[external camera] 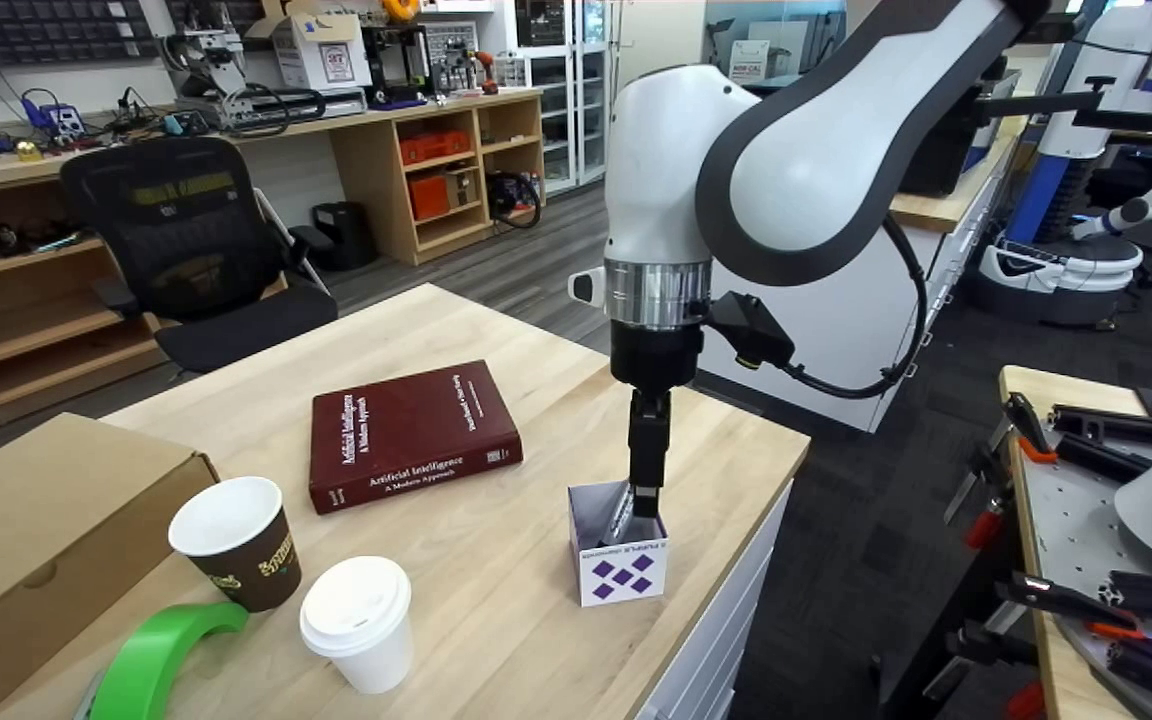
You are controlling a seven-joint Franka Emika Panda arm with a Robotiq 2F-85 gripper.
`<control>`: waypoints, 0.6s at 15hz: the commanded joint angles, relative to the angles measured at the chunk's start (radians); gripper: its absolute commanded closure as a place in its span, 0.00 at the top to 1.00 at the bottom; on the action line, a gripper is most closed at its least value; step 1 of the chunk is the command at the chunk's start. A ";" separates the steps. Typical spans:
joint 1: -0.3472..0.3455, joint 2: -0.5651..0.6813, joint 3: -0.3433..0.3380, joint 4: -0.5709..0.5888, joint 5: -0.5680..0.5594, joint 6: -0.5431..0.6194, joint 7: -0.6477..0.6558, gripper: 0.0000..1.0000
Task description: Put the marker in the box on the table
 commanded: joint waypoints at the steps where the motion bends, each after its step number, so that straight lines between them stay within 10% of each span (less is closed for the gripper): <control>1: -0.028 0.014 0.027 0.010 0.032 0.024 -0.045 0.93; 2: -0.029 0.015 0.029 0.010 0.034 0.025 -0.048 0.72; 9: -0.036 0.003 0.035 0.002 0.041 0.041 -0.069 0.26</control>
